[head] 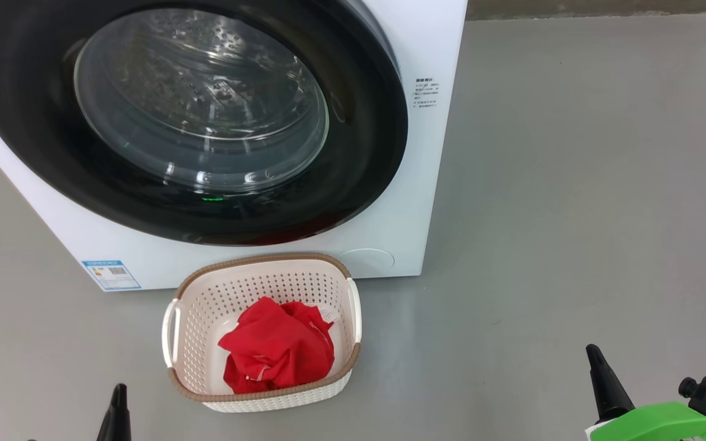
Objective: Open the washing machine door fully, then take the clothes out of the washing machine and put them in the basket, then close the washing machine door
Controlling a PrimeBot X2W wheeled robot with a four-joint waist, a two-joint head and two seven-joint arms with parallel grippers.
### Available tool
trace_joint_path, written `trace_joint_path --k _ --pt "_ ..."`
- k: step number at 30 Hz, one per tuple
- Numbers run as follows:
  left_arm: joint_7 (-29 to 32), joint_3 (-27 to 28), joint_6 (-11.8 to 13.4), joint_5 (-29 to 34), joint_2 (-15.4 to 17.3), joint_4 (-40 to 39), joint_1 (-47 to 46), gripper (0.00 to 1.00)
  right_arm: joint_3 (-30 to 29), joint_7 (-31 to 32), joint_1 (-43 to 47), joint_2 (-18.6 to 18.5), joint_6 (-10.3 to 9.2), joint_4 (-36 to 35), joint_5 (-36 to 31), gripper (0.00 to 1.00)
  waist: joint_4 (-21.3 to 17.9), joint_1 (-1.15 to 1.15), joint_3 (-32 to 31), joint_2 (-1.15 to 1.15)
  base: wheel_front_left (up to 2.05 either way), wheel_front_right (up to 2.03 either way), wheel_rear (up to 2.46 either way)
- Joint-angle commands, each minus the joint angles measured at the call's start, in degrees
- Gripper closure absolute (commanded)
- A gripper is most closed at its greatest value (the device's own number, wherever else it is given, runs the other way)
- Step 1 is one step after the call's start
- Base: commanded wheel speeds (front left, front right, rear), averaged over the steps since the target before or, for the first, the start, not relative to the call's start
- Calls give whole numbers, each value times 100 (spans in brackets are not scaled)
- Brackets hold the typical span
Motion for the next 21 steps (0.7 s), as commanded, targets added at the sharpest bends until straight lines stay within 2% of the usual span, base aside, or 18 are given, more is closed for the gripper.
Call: trace_joint_path --k 1,21 --pt "29 126 -9 -119 58 -156 -271 100 18 23 -206 -21 -5 -171 130 100 2 -1 -3 0 0 0 0" --pt "356 273 -12 -1268 11 -189 -410 100 -78 362 -249 43 -7 -326 1341 100 38 -1 -70 0 0 0 0"
